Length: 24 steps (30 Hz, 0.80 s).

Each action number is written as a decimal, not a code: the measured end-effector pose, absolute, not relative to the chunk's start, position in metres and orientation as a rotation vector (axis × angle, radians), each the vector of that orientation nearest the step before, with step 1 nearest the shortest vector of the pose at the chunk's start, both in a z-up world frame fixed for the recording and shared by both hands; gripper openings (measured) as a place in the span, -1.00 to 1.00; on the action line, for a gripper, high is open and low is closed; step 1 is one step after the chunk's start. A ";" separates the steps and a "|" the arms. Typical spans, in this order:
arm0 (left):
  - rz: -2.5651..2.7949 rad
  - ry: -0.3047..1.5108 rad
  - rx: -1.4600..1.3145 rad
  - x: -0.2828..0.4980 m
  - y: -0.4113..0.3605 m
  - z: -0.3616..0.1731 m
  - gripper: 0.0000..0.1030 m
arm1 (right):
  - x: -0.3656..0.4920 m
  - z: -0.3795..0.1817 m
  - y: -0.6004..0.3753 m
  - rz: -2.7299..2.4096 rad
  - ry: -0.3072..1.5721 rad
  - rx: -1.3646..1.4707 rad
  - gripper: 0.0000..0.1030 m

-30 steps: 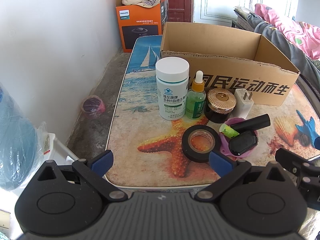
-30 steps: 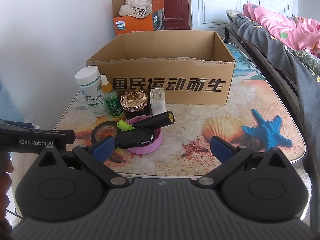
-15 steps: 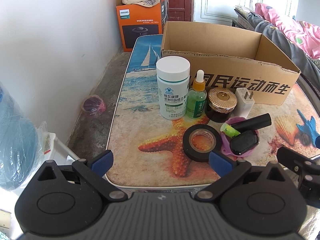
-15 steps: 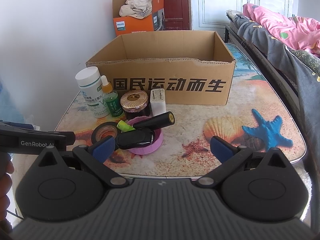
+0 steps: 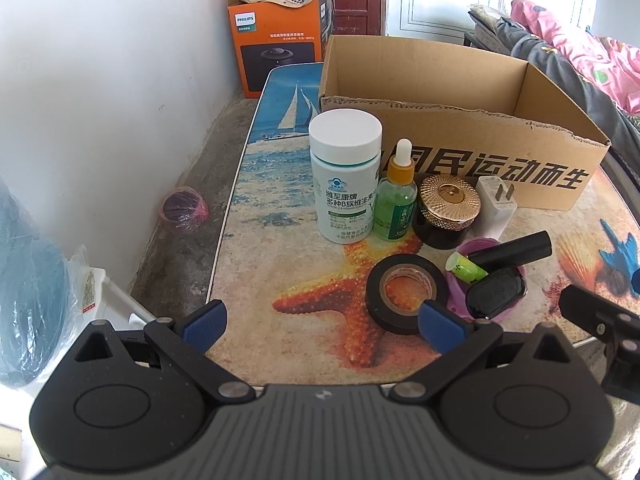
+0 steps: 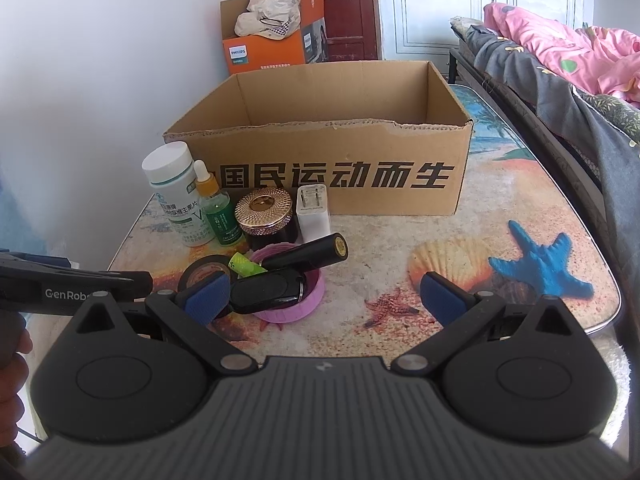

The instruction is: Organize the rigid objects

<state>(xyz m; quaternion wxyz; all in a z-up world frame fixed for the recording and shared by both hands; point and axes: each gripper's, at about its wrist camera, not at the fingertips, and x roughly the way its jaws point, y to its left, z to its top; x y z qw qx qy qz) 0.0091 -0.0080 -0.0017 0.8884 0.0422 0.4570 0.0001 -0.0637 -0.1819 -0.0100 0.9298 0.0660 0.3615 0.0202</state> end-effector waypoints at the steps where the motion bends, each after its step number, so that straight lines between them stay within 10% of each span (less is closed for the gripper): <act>1: -0.006 0.950 0.090 0.011 -0.009 -0.003 0.99 | -0.062 -0.012 -0.183 0.042 0.742 0.144 0.98; 16: -0.404 0.723 0.037 0.018 -0.039 -0.001 0.91 | -0.028 -0.040 -0.246 0.171 0.672 0.535 0.86; 24: -0.555 0.776 0.187 0.034 -0.093 -0.019 0.21 | -0.001 -0.076 -0.262 0.251 0.722 0.740 0.19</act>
